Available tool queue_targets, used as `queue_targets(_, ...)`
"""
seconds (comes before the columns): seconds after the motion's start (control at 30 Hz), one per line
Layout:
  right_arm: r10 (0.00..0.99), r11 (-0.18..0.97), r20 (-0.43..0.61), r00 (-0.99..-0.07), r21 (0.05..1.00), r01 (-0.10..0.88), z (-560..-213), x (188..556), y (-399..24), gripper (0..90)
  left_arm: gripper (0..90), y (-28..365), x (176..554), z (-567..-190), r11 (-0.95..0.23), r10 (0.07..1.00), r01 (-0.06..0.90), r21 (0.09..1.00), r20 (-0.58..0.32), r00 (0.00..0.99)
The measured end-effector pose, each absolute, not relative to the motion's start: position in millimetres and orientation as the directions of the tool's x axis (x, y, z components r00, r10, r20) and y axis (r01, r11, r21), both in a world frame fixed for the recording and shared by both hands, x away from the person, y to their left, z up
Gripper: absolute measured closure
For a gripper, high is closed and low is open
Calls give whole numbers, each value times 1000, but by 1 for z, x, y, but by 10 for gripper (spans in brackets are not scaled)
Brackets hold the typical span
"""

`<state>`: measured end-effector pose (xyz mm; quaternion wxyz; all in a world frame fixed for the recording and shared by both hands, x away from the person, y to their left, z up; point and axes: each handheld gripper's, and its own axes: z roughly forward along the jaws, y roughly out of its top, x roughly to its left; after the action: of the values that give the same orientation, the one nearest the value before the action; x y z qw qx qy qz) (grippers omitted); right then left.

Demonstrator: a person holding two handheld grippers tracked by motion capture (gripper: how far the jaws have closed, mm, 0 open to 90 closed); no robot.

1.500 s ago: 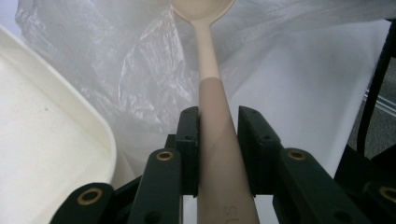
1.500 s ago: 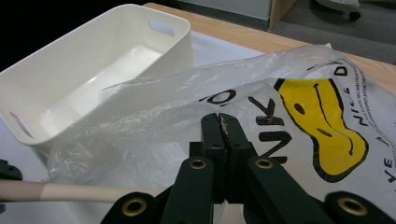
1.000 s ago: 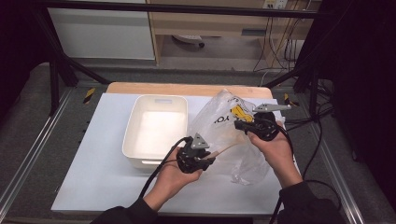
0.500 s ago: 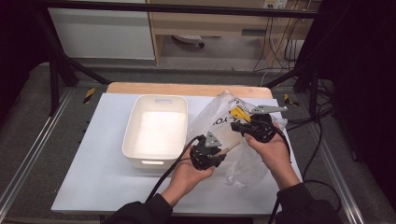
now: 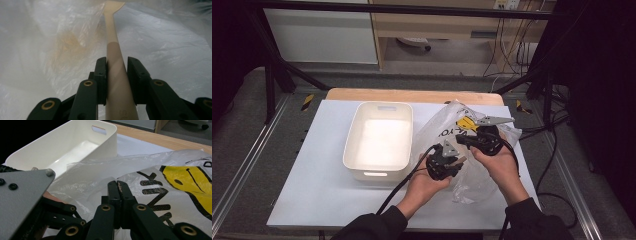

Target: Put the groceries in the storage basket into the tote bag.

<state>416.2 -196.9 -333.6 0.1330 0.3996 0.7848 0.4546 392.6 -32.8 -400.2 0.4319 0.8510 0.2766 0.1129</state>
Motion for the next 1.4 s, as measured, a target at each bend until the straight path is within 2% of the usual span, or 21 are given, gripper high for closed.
queue_targets(0.63,755,241,158,-637,836,494,-326,419,-205,900,707,-46,393,-419,-479,560,329,813,-6,829)
queue_targets(1.4,762,223,155,-629,848,480,-307,419,-214,900,708,-51,401,-436,-500,574,328,802,23,819)
